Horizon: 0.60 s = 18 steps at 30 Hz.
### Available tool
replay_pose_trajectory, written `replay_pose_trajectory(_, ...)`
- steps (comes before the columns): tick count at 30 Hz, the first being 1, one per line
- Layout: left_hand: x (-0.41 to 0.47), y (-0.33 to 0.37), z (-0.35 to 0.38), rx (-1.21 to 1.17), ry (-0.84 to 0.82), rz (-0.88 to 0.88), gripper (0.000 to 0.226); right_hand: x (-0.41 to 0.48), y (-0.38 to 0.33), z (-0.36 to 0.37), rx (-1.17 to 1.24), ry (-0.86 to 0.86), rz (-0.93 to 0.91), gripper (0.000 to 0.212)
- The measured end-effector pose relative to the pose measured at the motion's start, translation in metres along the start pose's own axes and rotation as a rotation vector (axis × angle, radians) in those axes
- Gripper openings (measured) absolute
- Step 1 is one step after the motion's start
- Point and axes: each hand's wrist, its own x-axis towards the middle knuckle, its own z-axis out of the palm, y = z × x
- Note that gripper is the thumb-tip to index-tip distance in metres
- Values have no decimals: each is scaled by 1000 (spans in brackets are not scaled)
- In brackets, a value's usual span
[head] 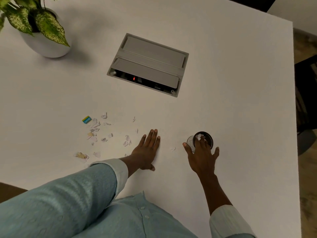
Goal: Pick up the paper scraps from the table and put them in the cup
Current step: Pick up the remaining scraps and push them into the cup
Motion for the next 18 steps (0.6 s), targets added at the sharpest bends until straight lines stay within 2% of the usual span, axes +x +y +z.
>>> replay_pose_trajectory(6,-2,-7,-3,-53,24,21,131,-13,3,-6,75,335,-13,39)
replay_pose_trajectory(9,-3,-16,-4,-96,43,48,119,-18,3,-6,192,430,-29,31)
replay_pose_trajectory(13,-5,-23,-6,-91,52,69,104,-27,-3,0,238,576,-154,18)
replay_pose_trajectory(15,-9,-25,-5,-118,78,69,91,-32,-11,9,277,599,-266,15)
replay_pose_trajectory(18,-25,-30,6,-146,131,68,79,-38,-26,30,332,504,-418,13)
